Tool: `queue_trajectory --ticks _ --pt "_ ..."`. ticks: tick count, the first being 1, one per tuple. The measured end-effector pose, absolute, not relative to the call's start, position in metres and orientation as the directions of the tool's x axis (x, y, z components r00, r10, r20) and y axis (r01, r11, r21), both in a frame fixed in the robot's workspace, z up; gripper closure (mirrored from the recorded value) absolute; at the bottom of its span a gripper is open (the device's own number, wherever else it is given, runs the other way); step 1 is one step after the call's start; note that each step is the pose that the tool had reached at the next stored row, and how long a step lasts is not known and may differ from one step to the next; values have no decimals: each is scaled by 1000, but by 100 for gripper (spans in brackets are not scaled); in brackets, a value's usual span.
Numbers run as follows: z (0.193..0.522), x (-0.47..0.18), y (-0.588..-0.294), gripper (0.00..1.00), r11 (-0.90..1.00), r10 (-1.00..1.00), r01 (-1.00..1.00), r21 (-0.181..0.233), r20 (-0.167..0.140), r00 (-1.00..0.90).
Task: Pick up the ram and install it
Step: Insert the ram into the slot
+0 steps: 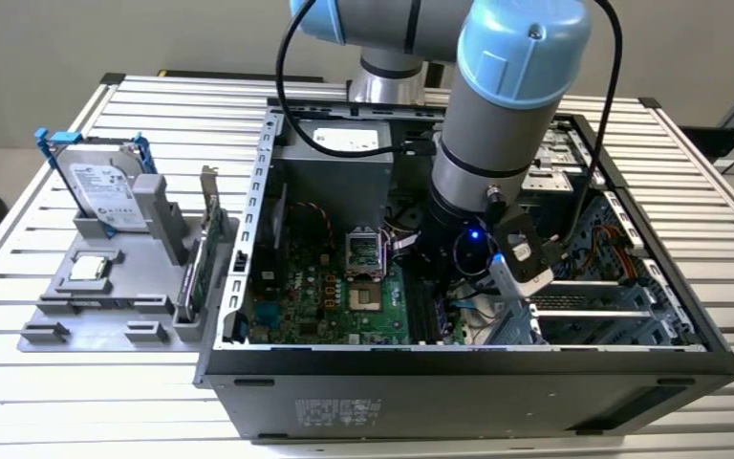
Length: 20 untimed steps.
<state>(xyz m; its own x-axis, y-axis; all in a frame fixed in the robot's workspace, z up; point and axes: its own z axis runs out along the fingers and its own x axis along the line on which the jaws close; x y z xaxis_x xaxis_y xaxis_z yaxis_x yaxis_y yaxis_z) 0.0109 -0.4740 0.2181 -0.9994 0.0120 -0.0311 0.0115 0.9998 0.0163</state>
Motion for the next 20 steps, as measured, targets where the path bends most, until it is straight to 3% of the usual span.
queue_trajectory --ticks 20 --pt "214 8 -473 100 1000 12 12 17 -31 -999"
